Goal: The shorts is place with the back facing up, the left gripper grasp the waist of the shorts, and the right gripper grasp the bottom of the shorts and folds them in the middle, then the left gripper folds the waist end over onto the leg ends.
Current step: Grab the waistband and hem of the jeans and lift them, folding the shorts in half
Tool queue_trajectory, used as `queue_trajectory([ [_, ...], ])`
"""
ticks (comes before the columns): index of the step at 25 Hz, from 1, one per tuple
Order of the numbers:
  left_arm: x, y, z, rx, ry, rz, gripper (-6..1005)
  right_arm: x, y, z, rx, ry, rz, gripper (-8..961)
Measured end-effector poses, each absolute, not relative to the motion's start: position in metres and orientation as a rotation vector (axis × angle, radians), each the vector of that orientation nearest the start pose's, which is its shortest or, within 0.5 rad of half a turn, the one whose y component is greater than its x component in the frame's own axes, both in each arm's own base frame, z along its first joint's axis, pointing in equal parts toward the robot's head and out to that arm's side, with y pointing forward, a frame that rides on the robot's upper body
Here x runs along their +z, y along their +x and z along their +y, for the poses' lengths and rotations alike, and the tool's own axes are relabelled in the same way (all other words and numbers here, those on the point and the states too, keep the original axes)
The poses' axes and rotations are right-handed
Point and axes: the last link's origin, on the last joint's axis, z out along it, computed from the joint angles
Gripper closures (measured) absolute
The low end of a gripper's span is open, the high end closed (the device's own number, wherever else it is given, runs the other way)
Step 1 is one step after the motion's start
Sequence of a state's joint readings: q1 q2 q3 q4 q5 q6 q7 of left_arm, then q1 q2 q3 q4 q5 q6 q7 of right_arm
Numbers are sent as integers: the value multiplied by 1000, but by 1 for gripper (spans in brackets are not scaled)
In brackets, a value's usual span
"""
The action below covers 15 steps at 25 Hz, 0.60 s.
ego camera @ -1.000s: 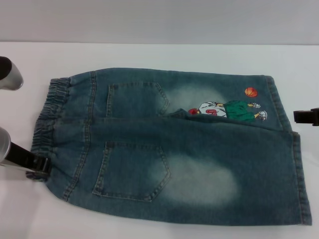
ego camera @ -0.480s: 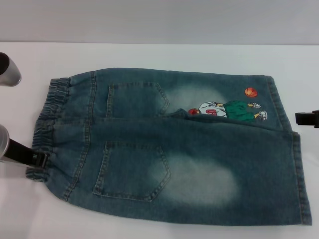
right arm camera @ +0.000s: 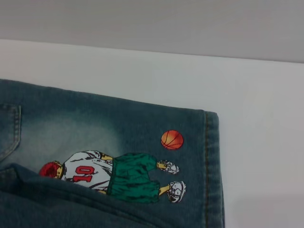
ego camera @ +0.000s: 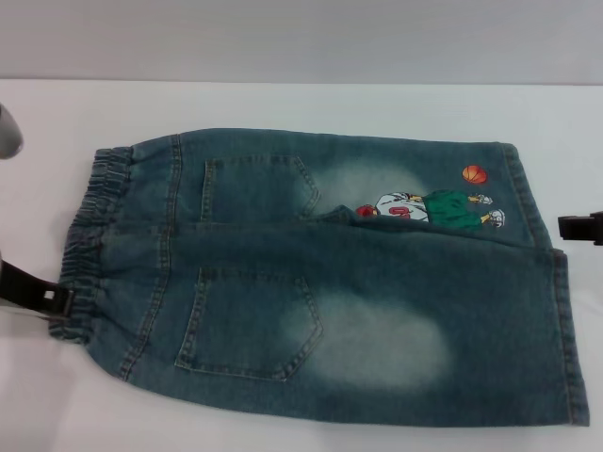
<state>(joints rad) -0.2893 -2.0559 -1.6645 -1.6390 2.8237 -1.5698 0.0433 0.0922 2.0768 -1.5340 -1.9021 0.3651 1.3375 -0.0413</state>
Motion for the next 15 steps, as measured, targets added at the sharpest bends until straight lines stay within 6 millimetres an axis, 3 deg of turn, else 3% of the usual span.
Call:
queue_trajectory([
  [8,45,-250,305,500,-1916,-1415,967,58,220,295,-139,-1944,1250,314],
  [15,40,-251,306,512,-1926,-1429,707,58,220,296,-140,-1946,1247,314],
])
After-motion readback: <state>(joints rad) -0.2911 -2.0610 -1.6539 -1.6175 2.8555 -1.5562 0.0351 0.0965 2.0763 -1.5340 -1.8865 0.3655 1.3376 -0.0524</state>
